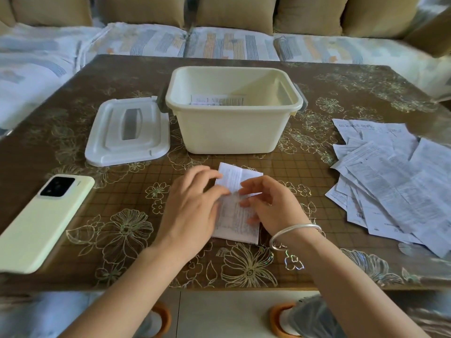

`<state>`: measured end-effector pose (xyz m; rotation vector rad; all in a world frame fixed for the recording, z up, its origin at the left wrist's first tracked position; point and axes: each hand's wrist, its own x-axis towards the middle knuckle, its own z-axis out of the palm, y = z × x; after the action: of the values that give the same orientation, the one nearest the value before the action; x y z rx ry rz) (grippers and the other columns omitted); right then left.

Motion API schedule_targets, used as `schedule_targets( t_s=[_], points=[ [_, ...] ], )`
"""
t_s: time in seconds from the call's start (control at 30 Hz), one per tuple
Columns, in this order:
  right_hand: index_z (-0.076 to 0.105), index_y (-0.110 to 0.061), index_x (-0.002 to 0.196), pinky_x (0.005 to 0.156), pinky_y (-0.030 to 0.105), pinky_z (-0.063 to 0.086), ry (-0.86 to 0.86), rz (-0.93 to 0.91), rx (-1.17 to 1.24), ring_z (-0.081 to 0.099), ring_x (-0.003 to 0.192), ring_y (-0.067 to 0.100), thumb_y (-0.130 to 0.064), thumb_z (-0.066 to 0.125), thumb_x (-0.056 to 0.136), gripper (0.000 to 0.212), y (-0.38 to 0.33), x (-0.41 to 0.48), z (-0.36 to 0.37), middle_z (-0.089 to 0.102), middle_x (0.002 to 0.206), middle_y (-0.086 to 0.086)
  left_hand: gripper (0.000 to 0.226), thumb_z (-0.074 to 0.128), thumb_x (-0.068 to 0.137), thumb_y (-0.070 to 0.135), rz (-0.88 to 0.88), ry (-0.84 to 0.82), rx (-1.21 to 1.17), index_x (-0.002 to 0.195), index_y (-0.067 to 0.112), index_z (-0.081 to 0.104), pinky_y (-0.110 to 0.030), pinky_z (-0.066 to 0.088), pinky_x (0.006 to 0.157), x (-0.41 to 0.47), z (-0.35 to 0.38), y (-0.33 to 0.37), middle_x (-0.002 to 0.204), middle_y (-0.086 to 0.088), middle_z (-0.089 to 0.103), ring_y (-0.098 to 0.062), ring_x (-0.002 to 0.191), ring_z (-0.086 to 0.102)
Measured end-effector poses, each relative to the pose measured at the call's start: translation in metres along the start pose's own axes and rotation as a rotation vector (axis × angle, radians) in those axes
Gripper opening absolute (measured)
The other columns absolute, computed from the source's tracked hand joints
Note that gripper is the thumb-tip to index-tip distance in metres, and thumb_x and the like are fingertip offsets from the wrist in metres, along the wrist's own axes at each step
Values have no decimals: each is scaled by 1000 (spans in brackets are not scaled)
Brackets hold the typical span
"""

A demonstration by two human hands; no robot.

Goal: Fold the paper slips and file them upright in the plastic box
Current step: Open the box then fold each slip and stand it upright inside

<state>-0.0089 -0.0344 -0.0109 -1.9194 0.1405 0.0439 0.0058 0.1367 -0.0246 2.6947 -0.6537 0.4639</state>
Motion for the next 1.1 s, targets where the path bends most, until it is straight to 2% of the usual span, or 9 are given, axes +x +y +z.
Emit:
schedule_targets(
  t_s=[0.13, 0.27, 0.4, 0.47, 0.7, 0.8, 0.97, 1.03, 1.1],
  points=[
    [61, -18, 100, 53, 28, 57, 23, 9, 33, 68, 71, 9, 10, 42, 91, 35, -2, -1, -1, 65, 101, -2, 35, 71, 78, -3, 140, -34, -6, 106, 17, 73, -39, 44, 97, 0, 3, -3, 107, 6, 68, -18, 107, 59],
    [62, -26, 98, 54, 25, 55, 166, -31, -105, 66, 64, 20, 5, 49, 89, 34, 1, -1, -11, 66, 93, -9, 23, 63, 87, 14, 163, -64, -57, 106, 20, 74, -36, 46, 95, -2, -1, -7, 109, 8, 70, -13, 104, 63],
    [61, -32, 102, 68, 30, 52, 246, -136, -474, 59, 81, 6, -8, 54, 91, 27, 6, -4, -21, 61, 100, -18, 38, 49, 92, 40, 144, -176, -71, 122, 27, 67, -37, 42, 104, -7, -5, -10, 127, 13, 63, -9, 121, 54],
    [60, -31, 106, 69, 30, 51, 226, -113, -504, 58, 80, 6, -16, 58, 91, 22, 6, -6, -25, 63, 98, -18, 51, 40, 90, 52, 133, -224, -68, 131, 28, 61, -38, 37, 109, -11, -6, -12, 136, 14, 56, -8, 130, 47],
    [53, -30, 109, 57, 17, 51, 61, -15, -316, 65, 59, 3, -30, 65, 89, 24, 0, -8, -20, 69, 82, -9, 57, 36, 94, 57, 124, -248, -87, 140, 28, 52, -39, 31, 114, -18, -3, -13, 144, 13, 49, -8, 139, 37],
    [57, -32, 105, 61, 25, 53, 55, -40, -364, 65, 64, 7, -26, 68, 87, 22, -1, -9, -14, 67, 81, -6, 61, 35, 93, 60, 132, -237, -99, 142, 27, 50, -40, 30, 115, -19, -3, -14, 147, 12, 46, -7, 140, 34],
    [66, -21, 101, 43, 21, 46, 12, 116, -156, 56, 41, 8, -15, 63, 91, 11, -1, -9, -17, 68, 86, -1, 95, 39, 70, 92, 155, -233, -122, 141, 29, 49, -34, 24, 116, -21, -6, -13, 147, 15, 44, -5, 138, 36],
    [70, -18, 97, 47, 25, 51, 3, 185, -31, 56, 41, 12, -12, 61, 93, 11, -2, -9, -20, 69, 80, -1, 92, 47, 67, 90, 150, -198, -146, 136, 28, 53, -33, 30, 113, -22, -7, -11, 141, 15, 51, -5, 132, 43],
    [73, -17, 94, 48, 24, 51, 1, 246, 68, 56, 44, 14, -12, 59, 94, 15, -2, -10, -23, 69, 76, -1, 75, 55, 73, 76, 152, -141, -166, 129, 27, 59, -35, 38, 107, -22, -7, -8, 132, 15, 58, -6, 124, 49]
  ],
)
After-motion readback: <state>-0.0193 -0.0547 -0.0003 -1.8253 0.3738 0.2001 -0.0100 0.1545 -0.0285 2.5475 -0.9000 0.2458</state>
